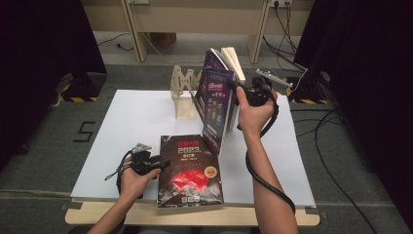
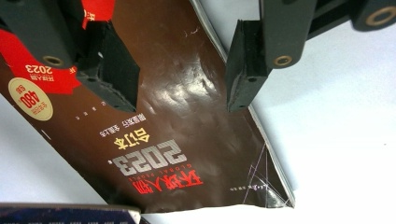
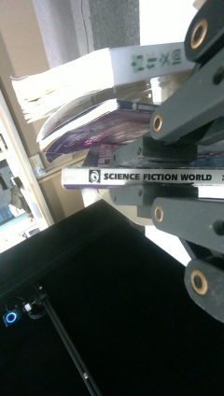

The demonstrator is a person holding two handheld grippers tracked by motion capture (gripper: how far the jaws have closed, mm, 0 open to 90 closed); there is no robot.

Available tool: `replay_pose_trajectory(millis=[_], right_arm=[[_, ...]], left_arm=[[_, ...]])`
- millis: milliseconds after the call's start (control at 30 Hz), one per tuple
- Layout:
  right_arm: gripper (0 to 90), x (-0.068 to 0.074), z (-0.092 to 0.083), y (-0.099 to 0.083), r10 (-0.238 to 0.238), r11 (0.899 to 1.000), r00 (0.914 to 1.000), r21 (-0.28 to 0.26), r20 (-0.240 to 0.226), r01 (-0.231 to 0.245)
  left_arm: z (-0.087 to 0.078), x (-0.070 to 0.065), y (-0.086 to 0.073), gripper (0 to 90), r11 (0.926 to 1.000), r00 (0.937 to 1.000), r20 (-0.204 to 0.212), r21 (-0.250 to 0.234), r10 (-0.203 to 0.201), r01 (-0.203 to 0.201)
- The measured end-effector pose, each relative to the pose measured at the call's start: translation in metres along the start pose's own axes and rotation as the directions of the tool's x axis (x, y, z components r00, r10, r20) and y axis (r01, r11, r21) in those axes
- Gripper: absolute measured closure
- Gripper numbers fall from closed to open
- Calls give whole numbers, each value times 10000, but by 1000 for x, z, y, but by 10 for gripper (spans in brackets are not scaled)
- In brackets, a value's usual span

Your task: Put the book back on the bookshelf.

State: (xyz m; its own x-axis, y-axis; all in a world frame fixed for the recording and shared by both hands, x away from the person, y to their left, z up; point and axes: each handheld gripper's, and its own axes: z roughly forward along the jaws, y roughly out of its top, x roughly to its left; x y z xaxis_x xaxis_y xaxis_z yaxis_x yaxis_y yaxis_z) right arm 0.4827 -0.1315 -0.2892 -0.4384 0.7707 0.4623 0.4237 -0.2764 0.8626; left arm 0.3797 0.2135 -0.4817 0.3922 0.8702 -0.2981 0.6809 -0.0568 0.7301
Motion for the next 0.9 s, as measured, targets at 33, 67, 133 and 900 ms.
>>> replay_pose_trajectory(millis=[33, 67, 133, 900], right_arm=[[835, 1, 2, 2, 5, 10000, 10000, -15, 35, -5], [835, 1, 2, 2, 5, 10000, 10000, -15, 35, -5], [835, 1, 4, 5, -35, 10000, 10000, -84, 9, 35], [835, 3, 32, 25, -122, 9950, 9998, -985, 143, 136]], left_arm=[[0, 0, -1, 440, 10000, 10000, -35, 0, -3, 3], [0, 0, -1, 440, 10000, 10000, -35, 0, -3, 3], [1, 1, -1, 440, 10000, 10000, -9, -21, -25, 25], [1, -1, -1, 439, 10000, 10000, 40, -24, 22, -22]])
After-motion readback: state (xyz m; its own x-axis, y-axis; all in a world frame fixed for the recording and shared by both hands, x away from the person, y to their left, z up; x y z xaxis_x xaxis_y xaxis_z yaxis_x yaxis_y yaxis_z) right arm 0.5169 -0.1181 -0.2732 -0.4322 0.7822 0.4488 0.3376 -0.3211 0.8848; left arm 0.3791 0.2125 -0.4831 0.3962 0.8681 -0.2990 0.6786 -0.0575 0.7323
